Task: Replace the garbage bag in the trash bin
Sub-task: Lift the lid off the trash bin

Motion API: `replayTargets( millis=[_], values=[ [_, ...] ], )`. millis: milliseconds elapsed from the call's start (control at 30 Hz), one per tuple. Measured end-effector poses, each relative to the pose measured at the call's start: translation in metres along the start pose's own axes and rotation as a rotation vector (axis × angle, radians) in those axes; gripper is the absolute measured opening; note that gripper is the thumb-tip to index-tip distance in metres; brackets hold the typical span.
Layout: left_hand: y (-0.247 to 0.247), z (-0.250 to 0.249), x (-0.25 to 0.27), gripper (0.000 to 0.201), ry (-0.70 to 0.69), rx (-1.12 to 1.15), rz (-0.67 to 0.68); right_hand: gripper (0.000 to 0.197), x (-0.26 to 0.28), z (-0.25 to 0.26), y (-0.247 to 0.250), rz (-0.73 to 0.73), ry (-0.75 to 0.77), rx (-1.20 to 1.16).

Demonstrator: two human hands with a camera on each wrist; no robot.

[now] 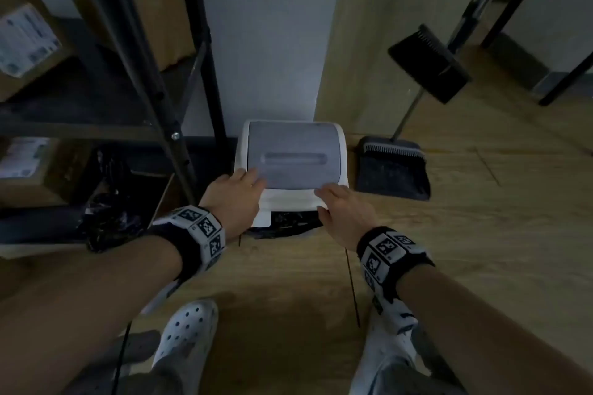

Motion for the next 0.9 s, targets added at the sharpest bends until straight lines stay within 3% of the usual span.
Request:
replayTargets(
  millis=[200, 500, 800, 900],
  values=[
    [-0.022, 0.016, -0.018, 0.056, -0.06, -0.073, 0.079, 0.048, -0.015, -0.004, -0.03, -0.052, 0.131, 0.07],
    [-0.039, 0.043, -0.027, 0.065, -0.098, -0.274, 0.068, 0.048, -0.018, -0.01, -0.047, -0.173, 0.103, 0.074],
    [-0.042, 0.049, -0.031, 0.065, 0.036, 0.022, 0.004, 0.046, -0.028, -0.02, -0.04, -0.237, -0.052, -0.006],
    [-0.044, 0.048, -0.033, 0.061, 0.059, 0.091, -0.01, 0.044, -0.032, -0.018, -0.036, -0.281, -0.011, 0.07]
  ],
)
Point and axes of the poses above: each hand's wrist, its own x-axis away from the middle knuckle, its own y-axis out of the back of the hand, z = x × y, the point moved 2 cm from there along -x, towards the middle knuckle, and after that the axes turned 4 degrees about x, right-handed, at the moved point
